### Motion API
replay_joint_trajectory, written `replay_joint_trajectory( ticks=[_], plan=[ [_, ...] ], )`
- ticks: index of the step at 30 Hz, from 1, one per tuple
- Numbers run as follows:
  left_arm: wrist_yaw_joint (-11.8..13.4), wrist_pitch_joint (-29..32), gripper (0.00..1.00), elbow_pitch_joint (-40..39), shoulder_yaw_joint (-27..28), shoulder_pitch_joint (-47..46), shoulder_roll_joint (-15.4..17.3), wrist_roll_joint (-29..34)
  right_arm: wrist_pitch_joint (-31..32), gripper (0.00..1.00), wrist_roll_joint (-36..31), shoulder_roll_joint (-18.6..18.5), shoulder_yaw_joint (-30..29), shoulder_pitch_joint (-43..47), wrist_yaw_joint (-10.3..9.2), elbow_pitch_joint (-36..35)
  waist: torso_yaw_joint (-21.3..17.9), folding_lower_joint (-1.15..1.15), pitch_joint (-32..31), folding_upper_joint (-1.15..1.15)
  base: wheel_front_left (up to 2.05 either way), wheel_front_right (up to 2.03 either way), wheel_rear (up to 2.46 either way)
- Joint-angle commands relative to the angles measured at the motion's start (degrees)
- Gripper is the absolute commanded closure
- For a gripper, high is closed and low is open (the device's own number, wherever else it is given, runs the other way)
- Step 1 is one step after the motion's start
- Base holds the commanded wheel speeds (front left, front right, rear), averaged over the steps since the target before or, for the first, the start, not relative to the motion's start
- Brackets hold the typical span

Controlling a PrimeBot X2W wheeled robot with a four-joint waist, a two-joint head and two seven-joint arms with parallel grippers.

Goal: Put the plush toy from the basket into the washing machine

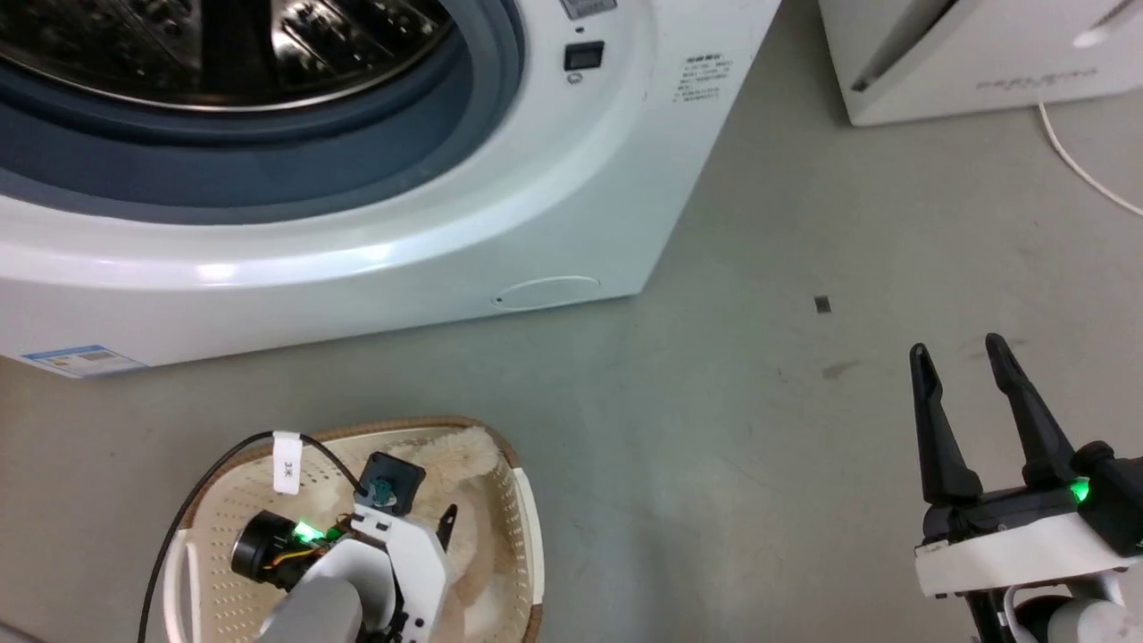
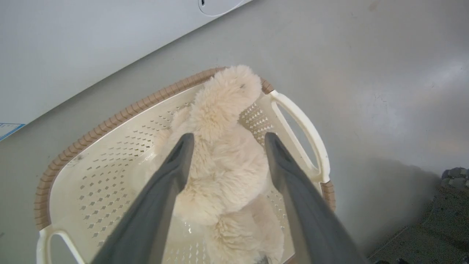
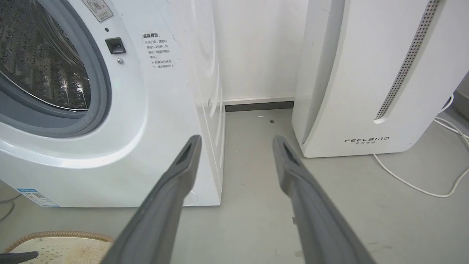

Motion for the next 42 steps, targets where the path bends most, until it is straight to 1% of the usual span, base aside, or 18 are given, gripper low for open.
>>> replay_joint_trajectory(
  ticks=[1,12,21,28,29,30,34,37,42],
  plan=[
    [-0.23,0.53,0.00,1.75,-1.05,-1.65,0.50,-0.57,-0.63,0.00,0.74,-0.01,-0.16,-0.93,-0.04,-0.33,-1.00,-0.01,1.46,0.00,0.00,0.00,0.00],
    [-0.91,2.50,0.00,9.41,-6.63,-8.83,3.43,-2.03,-1.93,0.00,3.27,-0.01,-0.60,-2.41,-0.04,-3.49,-3.35,-0.01,7.21,0.00,0.00,0.00,0.00],
    [-1.27,2.98,0.00,15.44,-10.70,-14.10,4.79,-2.63,-3.01,0.00,5.16,-0.01,0.14,-3.27,-0.04,-4.79,-5.00,-0.01,11.65,0.00,0.00,0.00,0.00],
    [-1.79,5.74,0.00,20.26,-14.08,-17.37,5.84,-3.56,-3.84,0.00,6.61,-0.01,0.60,-4.42,-0.05,-6.41,-6.17,-0.01,14.95,0.00,0.00,0.00,0.00],
    [-1.87,6.39,0.54,20.92,-14.53,-17.63,5.92,-3.85,-3.96,0.00,6.77,-0.01,0.62,-4.55,-0.05,-6.52,-6.28,-0.01,15.31,0.00,0.00,0.00,0.00],
    [-1.96,6.92,1.00,21.58,-14.93,-17.88,6.00,-4.24,-4.08,0.00,6.94,-0.01,0.64,-4.69,-0.05,-6.58,-6.38,-0.01,15.66,0.00,0.00,0.00,0.00],
    [-2.19,7.34,1.00,23.44,-15.52,-18.43,6.08,-6.05,-4.43,0.00,7.24,-0.01,0.70,-4.96,-0.05,-6.54,-6.61,-0.01,16.18,0.00,0.00,0.00,0.00],
    [-2.39,6.55,1.00,25.06,-16.81,-18.86,6.06,-7.10,-4.79,0.00,7.66,-0.01,0.48,-5.24,-0.05,-6.43,-6.53,-0.01,15.96,0.00,0.00,0.00,0.00],
    [-2.72,4.15,1.00,27.53,-17.74,-18.45,5.10,-10.54,-5.39,0.00,7.55,-0.01,0.09,-5.44,-0.05,-6.09,-5.61,-0.01,13.37,0.00,0.00,0.00,0.00]
  ],
)
